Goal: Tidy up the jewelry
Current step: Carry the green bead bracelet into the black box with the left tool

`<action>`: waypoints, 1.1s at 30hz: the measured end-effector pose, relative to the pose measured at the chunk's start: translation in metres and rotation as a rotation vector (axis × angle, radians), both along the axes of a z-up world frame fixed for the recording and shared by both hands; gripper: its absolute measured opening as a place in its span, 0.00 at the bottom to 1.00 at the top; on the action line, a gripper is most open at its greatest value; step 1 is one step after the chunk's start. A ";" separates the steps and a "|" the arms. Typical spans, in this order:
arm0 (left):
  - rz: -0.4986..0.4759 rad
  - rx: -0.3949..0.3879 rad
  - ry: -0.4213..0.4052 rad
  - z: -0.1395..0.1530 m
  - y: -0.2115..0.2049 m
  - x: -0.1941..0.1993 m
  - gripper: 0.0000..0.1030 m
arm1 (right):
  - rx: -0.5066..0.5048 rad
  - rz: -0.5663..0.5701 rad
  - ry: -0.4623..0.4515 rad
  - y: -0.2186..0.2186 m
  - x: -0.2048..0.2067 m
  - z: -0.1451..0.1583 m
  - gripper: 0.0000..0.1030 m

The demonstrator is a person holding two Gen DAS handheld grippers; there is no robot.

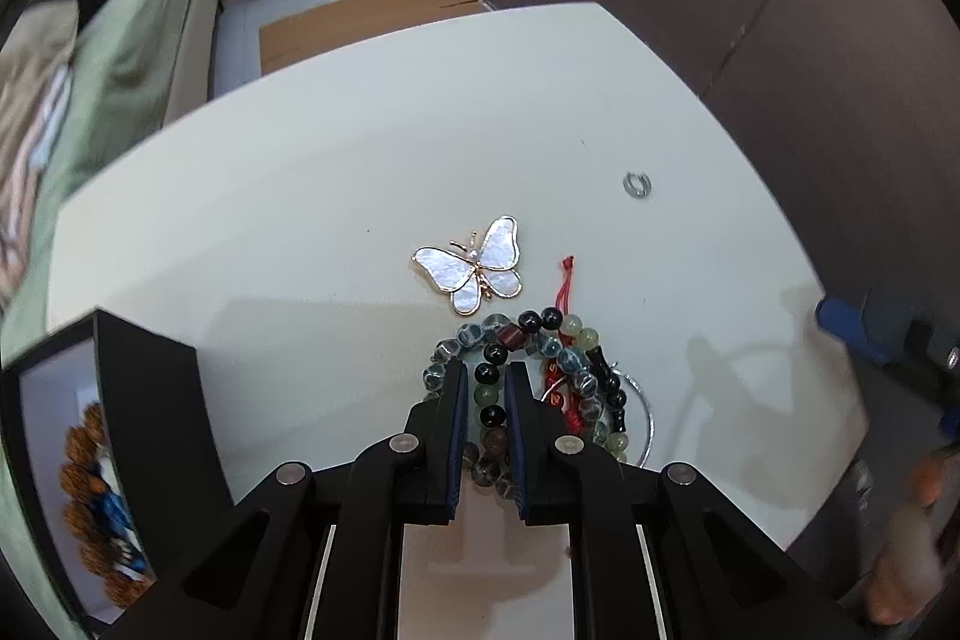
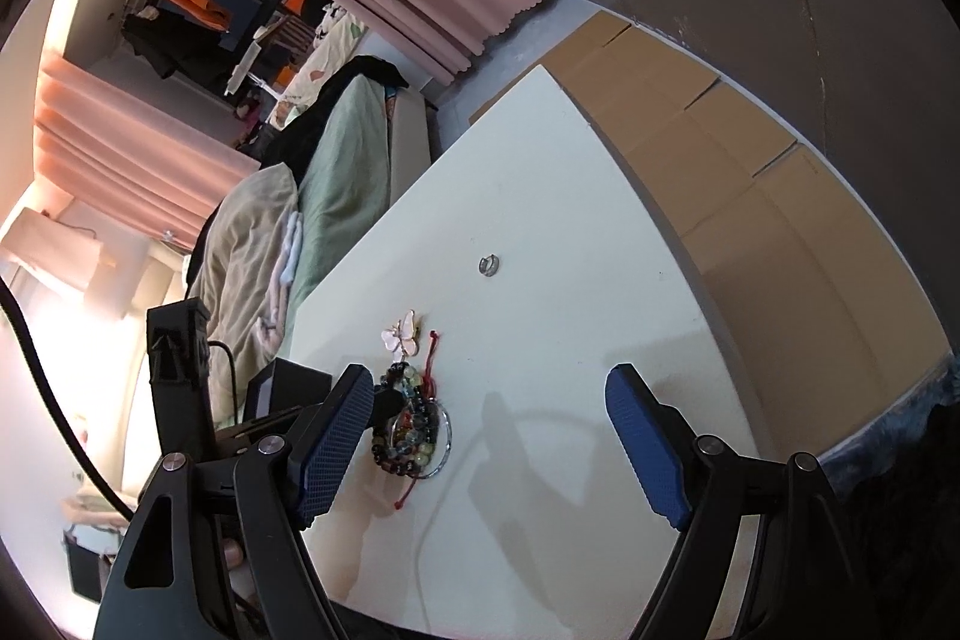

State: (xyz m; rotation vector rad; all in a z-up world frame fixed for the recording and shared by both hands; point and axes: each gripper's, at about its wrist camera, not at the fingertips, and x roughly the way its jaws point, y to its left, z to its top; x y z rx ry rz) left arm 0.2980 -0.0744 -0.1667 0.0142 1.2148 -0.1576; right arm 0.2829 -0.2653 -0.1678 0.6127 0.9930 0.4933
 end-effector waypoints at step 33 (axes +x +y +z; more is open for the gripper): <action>0.055 -0.146 -0.242 0.100 0.075 -0.043 0.08 | -0.135 0.123 -0.002 0.076 0.013 0.040 0.64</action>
